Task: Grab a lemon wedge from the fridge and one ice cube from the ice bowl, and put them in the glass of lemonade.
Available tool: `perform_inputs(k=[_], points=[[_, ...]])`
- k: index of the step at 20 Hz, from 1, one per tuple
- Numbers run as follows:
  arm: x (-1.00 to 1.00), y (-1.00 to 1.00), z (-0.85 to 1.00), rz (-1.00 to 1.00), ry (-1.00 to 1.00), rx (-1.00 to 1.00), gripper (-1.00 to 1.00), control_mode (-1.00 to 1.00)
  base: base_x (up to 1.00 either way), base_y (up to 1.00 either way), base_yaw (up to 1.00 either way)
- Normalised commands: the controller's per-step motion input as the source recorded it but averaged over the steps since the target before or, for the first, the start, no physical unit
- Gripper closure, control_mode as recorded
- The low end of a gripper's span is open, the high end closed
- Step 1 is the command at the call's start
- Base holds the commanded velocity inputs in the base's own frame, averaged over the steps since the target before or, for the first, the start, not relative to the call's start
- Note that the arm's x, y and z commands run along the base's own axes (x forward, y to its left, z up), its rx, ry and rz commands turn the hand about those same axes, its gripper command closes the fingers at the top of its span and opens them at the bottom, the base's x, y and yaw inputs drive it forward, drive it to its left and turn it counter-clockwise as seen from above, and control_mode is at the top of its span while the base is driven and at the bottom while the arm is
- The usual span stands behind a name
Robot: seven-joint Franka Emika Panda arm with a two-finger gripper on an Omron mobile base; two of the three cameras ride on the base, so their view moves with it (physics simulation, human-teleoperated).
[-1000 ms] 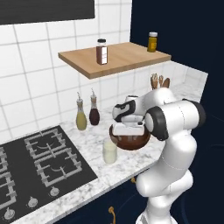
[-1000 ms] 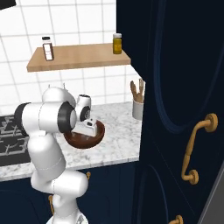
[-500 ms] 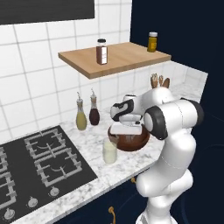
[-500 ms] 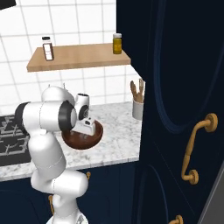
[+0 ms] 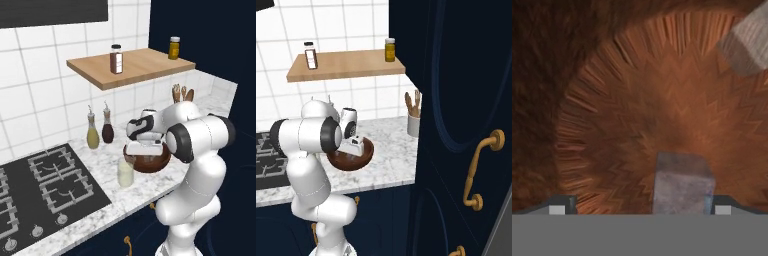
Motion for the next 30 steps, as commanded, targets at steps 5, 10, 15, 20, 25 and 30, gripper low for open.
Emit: perform_inputs(k=[5,10,15,20,25,30], points=[[0.05,0.0,0.0,0.0,0.0,0.0,-1.0,-1.0,0.0,0.0,0.0],[0.13,0.0,-0.11,0.01,0.0,0.0,-1.0,-1.0,0.0,0.0,0.0],[0.0,0.01,-0.06,0.0,0.01,0.0,1.0,-1.0,0.0,0.0,0.0],[-0.06,0.0,0.0,0.0,0.0,0.0,1.0,-1.0,0.0,0.0,0.0],[-0.25,0.0,0.17,0.0,0.0,0.0,1.0,-1.0,0.0,0.0,0.0],[-0.53,0.0,0.95,0.0,-0.08,0.0,1.0,-1.0,0.0,0.0,0.0]])
